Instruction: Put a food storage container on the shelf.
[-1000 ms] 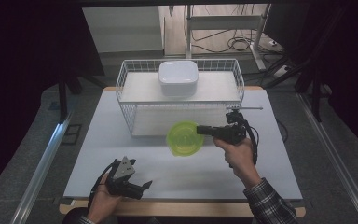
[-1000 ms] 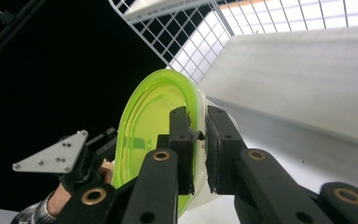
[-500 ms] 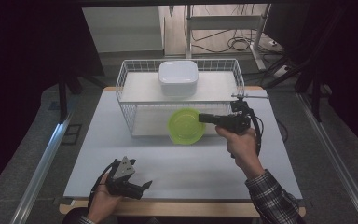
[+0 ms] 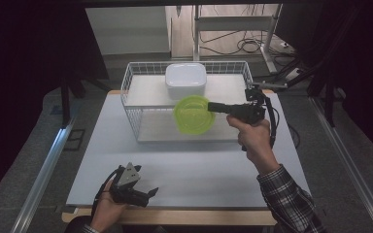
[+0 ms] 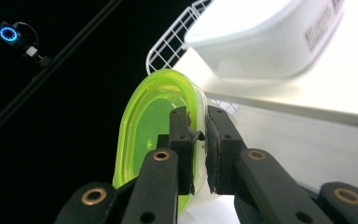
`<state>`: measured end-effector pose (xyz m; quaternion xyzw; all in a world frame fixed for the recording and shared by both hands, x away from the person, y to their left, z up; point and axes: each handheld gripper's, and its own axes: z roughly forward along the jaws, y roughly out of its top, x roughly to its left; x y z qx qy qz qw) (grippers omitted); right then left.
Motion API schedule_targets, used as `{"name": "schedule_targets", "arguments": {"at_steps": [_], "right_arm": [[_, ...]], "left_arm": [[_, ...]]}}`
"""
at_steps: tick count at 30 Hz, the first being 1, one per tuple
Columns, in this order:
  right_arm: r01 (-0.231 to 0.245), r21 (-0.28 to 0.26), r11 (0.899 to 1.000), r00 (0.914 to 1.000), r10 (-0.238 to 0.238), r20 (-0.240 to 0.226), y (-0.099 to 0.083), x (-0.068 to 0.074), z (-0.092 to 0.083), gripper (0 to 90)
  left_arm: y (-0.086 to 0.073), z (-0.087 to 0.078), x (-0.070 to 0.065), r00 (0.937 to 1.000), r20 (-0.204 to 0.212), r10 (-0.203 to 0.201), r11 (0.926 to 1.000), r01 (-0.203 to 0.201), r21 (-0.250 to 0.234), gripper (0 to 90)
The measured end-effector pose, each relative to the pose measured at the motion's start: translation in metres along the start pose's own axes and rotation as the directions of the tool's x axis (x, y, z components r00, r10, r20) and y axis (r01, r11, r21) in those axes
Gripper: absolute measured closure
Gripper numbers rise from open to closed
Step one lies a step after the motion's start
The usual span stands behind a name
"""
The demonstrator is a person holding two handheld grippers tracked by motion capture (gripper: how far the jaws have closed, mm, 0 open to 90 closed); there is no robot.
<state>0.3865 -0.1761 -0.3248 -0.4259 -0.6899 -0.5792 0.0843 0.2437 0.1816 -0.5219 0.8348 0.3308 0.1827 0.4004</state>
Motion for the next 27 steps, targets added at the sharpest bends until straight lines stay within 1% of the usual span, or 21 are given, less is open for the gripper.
{"name": "schedule_targets", "arguments": {"at_steps": [6,10,13,17,18,19,24,27], "right_arm": [[0.002,-0.024,1.0,0.9999,-0.003,-0.016,0.016,0.009,-0.004,81.9],[0.0,-0.038,0.999,0.9998,-0.001,-0.019,0.029,0.016,-0.005,81.9],[0.0,-0.048,0.999,0.9998,-0.001,-0.019,0.041,0.02,-0.004,81.9],[-0.001,-0.062,0.998,0.9999,0.0,-0.012,0.053,0.025,-0.003,81.9],[0.002,-0.067,0.998,1.0,-0.002,-0.008,0.057,0.026,-0.002,81.9],[0.0,-0.071,0.997,1.0,0.0,-0.003,0.061,0.027,-0.002,81.9],[-0.007,-0.092,0.996,0.9999,0.009,0.015,0.076,0.029,0.002,81.8],[-0.014,-0.107,0.994,0.9995,0.018,0.028,0.087,0.029,0.007,81.8]], "left_arm": [[0.0,0.001,-0.001,1.0,0.002,-0.005,1.0,0.005,-0.003,2.7],[0.0,0.0,0.0,1.0,0.003,-0.002,1.0,0.002,0.001,2.7],[0.0,0.0,-0.001,0.9999,0.006,-0.009,1.0,0.009,-0.003,2.7],[0.0,0.0,0.0,0.9999,0.006,-0.01,0.9999,0.01,-0.003,2.7],[0.0,0.0,0.0,1.0,0.006,-0.001,1.0,0.001,0.003,2.7],[0.0,0.0,0.0,1.0,0.006,-0.003,1.0,0.003,0.001,2.7],[0.0,0.0,0.0,1.0,0.008,-0.004,1.0,0.004,-0.001,2.7],[0.0,0.0,0.0,1.0,0.009,-0.004,1.0,0.004,-0.001,2.7]]}}
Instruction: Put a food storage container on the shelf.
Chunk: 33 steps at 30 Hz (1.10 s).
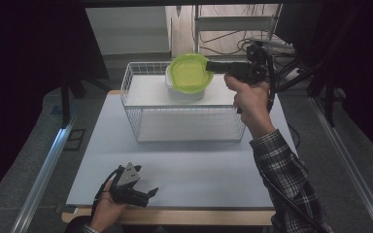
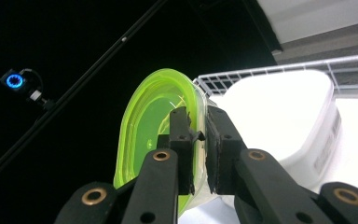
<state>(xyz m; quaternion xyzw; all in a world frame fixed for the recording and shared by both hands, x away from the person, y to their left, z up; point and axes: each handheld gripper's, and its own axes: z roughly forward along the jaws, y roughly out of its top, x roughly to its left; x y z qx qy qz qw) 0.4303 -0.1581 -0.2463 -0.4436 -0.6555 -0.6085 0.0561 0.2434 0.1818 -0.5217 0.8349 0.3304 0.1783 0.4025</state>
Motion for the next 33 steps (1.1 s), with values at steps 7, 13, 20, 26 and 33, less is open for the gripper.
{"name": "schedule_targets", "arguments": {"at_steps": [7,13,20,26,33], "right_arm": [[-0.005,-0.024,1.0,0.9991,0.006,0.043,0.015,-0.001,0.017,81.9],[-0.033,-0.046,0.998,0.9963,0.037,0.077,0.02,-0.009,0.036,81.8],[-0.051,-0.045,0.998,0.9911,0.056,0.12,0.022,-0.02,0.057,81.7],[-0.072,-0.049,0.996,0.9869,0.079,0.141,0.022,-0.025,0.061,81.0],[-0.038,-0.024,0.999,0.9749,0.043,0.218,0.026,-0.022,0.063,76.3]], "left_arm": [[0.0,0.0,0.0,1.0,0.001,-0.006,1.0,0.006,-0.005,2.7],[0.0,0.0,-0.001,1.0,0.006,-0.004,1.0,0.004,-0.007,2.7],[0.0,0.0,-0.001,1.0,0.009,-0.001,1.0,0.001,-0.007,2.7],[-0.001,0.0,-0.001,0.9999,0.011,-0.001,1.0,0.001,-0.005,2.7],[0.0,0.0,-0.001,0.9999,0.014,0.004,1.0,-0.004,0.003,2.7]]}}
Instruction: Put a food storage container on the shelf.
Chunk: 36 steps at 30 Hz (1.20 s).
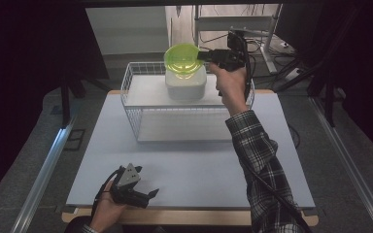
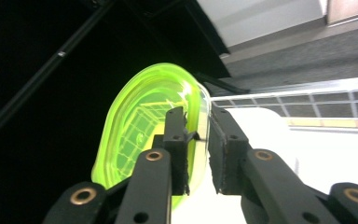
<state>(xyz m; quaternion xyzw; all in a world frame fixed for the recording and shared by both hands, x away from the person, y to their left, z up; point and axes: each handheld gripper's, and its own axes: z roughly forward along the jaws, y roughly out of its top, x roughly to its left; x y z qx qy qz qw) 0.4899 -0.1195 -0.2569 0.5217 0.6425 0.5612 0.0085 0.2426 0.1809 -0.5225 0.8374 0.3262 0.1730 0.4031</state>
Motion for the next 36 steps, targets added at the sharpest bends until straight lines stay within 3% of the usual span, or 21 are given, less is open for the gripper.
{"name": "schedule_targets", "arguments": {"at_steps": [3,7,10,19,25,36], "right_arm": [[0.009,0.003,1.0,0.9997,-0.009,0.022,0.0,-0.001,0.002,70.2],[0.003,0.004,1.0,0.9998,-0.003,0.022,0.0,-0.003,0.005,69.0],[0.019,0.001,1.0,0.9992,-0.019,0.034,0.001,-0.003,0.005,61.2],[0.074,-0.026,0.997,0.9968,-0.075,-0.028,0.001,-0.006,0.003,25.1],[0.162,-0.019,0.987,0.9854,-0.163,-0.05,-0.007,-0.011,-0.006,14.0],[0.281,0.013,0.96,0.9583,-0.279,-0.061,-0.036,-0.015,-0.022,9.2]], "left_arm": [[0.0,0.0,0.0,1.0,0.001,0.001,1.0,-0.001,0.002,2.7],[0.0,0.0,0.0,1.0,0.003,0.0,1.0,0.0,0.003,2.7],[0.0,0.0,0.0,1.0,0.003,0.0,1.0,0.0,0.003,2.7],[0.0,0.0,0.0,1.0,0.002,-0.001,1.0,0.001,0.003,2.7],[0.0,0.0,0.0,1.0,0.001,-0.007,1.0,0.007,-0.003,2.7],[0.0,-0.002,0.002,0.9993,0.008,-0.036,0.9991,0.036,-0.023,2.4]]}}
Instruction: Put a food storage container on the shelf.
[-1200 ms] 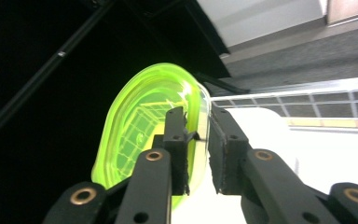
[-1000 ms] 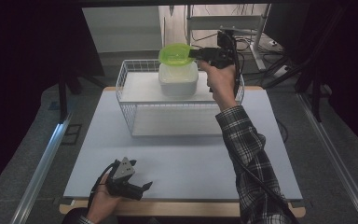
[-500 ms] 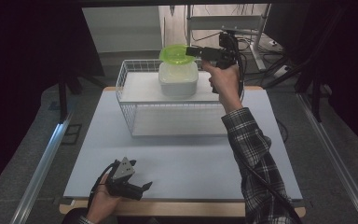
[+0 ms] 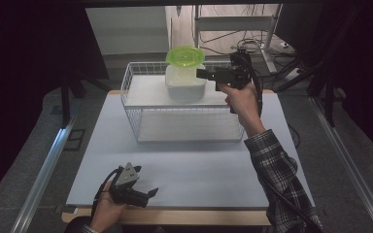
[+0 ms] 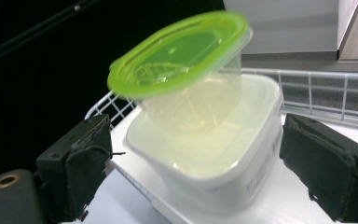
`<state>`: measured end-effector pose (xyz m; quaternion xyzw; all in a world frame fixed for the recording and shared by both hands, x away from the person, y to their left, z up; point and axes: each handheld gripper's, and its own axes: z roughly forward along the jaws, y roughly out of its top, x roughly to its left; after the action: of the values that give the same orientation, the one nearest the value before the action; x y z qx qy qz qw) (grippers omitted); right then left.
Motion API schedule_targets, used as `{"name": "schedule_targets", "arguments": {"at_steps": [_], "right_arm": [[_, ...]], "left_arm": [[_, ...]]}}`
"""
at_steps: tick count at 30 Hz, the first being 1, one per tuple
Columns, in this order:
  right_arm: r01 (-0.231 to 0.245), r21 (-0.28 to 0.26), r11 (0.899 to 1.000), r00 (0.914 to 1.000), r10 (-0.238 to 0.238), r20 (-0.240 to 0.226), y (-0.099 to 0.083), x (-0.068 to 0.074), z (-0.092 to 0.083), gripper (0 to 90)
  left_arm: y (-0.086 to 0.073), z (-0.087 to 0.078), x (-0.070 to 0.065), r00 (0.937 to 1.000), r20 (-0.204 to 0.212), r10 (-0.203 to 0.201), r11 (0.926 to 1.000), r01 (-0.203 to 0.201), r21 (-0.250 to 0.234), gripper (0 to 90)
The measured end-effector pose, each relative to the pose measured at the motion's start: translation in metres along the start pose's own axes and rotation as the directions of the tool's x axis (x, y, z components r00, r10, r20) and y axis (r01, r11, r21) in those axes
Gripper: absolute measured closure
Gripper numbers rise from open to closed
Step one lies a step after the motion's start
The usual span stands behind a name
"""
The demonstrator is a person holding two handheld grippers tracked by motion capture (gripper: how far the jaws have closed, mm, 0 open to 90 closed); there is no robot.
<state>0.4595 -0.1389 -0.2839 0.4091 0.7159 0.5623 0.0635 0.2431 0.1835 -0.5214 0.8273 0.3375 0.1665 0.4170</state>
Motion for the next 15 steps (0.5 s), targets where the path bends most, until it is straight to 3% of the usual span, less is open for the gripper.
{"name": "schedule_targets", "arguments": {"at_steps": [11,15], "right_arm": [[0.06,0.015,0.998,0.998,-0.059,-0.019,-0.023,0.008,-0.011,7.9],[0.109,0.032,0.994,0.9939,-0.109,-0.019,-0.04,0.013,-0.015,7.4]], "left_arm": [[0.0,-0.001,0.001,0.9998,0.01,-0.015,0.9999,0.015,-0.008,2.3],[0.0,-0.001,0.001,0.9999,0.008,-0.013,0.9999,0.013,-0.01,2.2]]}}
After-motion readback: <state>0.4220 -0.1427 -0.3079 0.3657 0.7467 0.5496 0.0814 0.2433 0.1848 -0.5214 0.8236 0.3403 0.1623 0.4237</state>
